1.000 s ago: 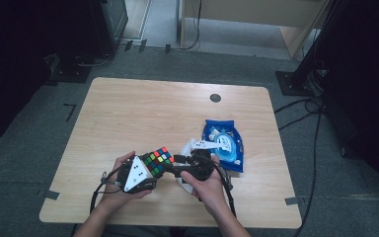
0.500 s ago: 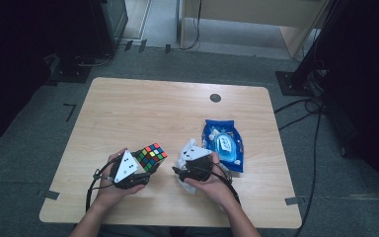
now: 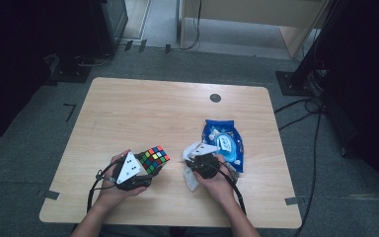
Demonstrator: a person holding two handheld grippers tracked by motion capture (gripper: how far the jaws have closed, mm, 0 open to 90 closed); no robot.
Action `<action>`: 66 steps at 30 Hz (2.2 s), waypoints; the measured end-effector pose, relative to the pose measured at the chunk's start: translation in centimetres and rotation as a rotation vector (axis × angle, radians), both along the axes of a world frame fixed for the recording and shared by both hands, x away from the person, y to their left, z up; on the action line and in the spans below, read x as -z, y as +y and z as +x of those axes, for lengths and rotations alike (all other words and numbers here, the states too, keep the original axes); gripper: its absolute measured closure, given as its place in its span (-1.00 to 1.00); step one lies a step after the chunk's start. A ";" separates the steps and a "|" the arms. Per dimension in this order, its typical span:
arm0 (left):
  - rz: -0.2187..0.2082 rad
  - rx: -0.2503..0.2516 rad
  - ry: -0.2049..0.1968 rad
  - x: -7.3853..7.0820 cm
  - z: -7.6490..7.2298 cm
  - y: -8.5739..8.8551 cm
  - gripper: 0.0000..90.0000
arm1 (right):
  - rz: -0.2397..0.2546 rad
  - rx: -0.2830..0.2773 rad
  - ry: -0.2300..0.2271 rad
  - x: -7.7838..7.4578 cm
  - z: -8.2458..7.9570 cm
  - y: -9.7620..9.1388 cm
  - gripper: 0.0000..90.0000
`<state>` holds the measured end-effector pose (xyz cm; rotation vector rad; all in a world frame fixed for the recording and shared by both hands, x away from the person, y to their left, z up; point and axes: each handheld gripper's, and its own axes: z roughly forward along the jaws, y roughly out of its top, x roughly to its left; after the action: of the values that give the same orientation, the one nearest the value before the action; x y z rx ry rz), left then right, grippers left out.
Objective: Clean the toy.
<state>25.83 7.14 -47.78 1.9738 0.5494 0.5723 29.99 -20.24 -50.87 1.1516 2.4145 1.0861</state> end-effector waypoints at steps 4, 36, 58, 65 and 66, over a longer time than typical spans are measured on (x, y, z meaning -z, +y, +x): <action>0.000 0.016 0.006 0.1 -0.1 -0.4 -0.24 | 0.191 0.012 -0.081 -2.8 -1.0 -0.1 0.92; -0.025 0.060 0.005 -0.1 -0.7 -1.1 -0.24 | 0.490 0.022 -0.040 -5.3 -3.3 1.9 0.89; -0.089 0.018 -0.003 -0.9 -0.2 0.5 -0.24 | 0.368 0.125 -0.020 -3.3 -2.2 0.6 0.88; -0.076 0.013 0.003 -0.7 -0.1 0.2 -0.24 | 0.308 0.226 -0.071 -3.1 -1.6 -0.6 0.42; -0.071 0.013 0.003 -0.7 -0.1 0.2 -0.24 | 0.321 0.232 -0.075 -3.3 -1.7 -0.6 0.28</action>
<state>25.70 7.34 -47.13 1.9097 0.5513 0.5351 28.34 -20.85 -47.59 1.4177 2.0363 1.4425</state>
